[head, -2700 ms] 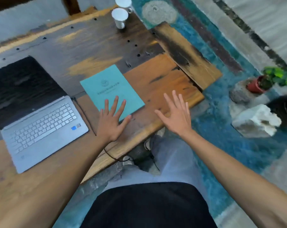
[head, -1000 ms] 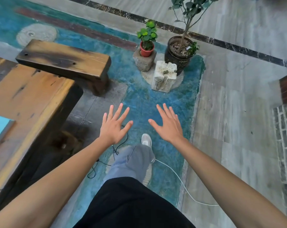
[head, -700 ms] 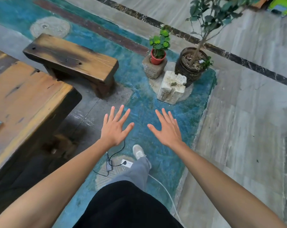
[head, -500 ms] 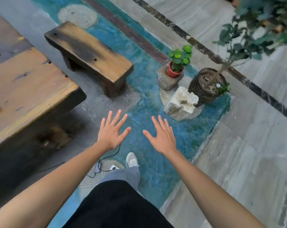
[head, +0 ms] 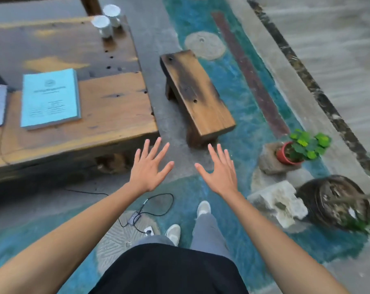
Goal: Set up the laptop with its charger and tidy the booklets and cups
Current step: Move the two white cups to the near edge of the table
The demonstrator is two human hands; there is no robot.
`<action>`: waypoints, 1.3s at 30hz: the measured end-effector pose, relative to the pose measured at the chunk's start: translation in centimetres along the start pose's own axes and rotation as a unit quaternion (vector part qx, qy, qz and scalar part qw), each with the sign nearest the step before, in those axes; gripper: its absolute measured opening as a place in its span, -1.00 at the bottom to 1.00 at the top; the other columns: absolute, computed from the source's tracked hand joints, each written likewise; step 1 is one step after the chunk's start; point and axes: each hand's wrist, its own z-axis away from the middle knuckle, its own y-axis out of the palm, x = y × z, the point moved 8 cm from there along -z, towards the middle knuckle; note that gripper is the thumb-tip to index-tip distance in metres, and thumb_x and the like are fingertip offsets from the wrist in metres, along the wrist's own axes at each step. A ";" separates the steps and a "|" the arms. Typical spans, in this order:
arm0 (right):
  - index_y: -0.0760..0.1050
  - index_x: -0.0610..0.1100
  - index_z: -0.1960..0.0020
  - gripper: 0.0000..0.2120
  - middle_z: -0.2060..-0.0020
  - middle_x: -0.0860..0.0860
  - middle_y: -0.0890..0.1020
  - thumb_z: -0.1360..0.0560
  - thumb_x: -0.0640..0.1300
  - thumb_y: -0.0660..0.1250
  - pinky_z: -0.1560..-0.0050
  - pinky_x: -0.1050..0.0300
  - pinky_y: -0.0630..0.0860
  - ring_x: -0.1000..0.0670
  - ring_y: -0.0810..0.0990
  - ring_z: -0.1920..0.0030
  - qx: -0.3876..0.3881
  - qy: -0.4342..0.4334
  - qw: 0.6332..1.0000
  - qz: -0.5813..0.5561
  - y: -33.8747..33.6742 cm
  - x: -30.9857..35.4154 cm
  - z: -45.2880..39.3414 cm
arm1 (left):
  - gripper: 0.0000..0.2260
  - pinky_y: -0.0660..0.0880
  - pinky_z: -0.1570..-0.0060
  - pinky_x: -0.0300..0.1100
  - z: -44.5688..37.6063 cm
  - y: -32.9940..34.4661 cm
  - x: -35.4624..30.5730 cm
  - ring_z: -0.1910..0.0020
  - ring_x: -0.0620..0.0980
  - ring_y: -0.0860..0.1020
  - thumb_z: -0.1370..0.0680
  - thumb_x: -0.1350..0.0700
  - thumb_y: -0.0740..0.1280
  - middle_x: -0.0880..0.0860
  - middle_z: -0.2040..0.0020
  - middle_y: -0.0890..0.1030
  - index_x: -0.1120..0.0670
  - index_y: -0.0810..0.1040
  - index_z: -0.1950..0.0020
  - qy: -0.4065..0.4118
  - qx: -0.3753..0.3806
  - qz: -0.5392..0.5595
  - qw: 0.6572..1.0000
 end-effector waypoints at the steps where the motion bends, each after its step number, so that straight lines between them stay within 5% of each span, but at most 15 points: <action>1: 0.02 0.22 -0.64 -0.20 -0.67 0.09 -0.01 -0.51 0.42 0.23 -0.61 -0.18 -0.03 -0.05 -0.06 -0.66 0.009 -0.012 1.000 0.000 -0.1 0.6 -1.5 | -0.33 -0.04 -0.54 0.21 -0.5 -0.5 0.7 -0.63 0.13 -0.16 -0.55 -0.40 -0.13 -0.09 -0.66 -0.10 -0.20 0.01 -0.63 -0.016 -0.006 -0.002 1.000; 18: 0.01 0.19 -0.65 -0.22 -0.67 0.10 -0.05 -0.55 0.41 0.18 -0.62 -0.19 -0.02 -0.01 -0.12 -0.66 0.173 -0.227 0.958 -0.023 -0.8 14.0 -20.4 | -0.34 0.02 -0.51 0.25 -3.4 -5.1 8.4 -0.63 0.19 -0.10 -0.57 -0.39 -0.12 -0.04 -0.66 -0.05 -0.18 0.03 -0.64 -0.295 -0.115 0.043 0.947; 29: 0.04 0.14 -0.65 -0.25 -0.67 0.08 -0.05 -0.58 0.34 0.22 -0.59 -0.11 -0.02 -0.04 -0.14 -0.65 0.207 -0.240 0.948 -0.005 4.5 25.1 -31.2 | -0.29 -0.09 -0.54 0.22 -10.5 -8.6 18.7 -0.62 0.12 -0.20 -0.52 -0.40 -0.13 -0.08 -0.64 -0.14 -0.18 -0.04 -0.64 -0.332 -0.120 0.104 0.930; 39: 0.12 0.08 -0.64 -0.35 -0.66 0.03 0.07 -0.64 0.27 0.17 -0.62 -0.12 -0.01 -0.05 0.01 -0.64 0.220 -0.191 0.955 -0.044 7.6 32.9 -41.7 | -0.40 -0.11 -0.56 0.05 -22.6 -13.5 28.6 -0.63 0.13 -0.16 -0.65 -0.23 0.11 -0.03 -0.66 0.02 -0.16 -0.01 -0.64 -0.281 -0.109 0.220 0.928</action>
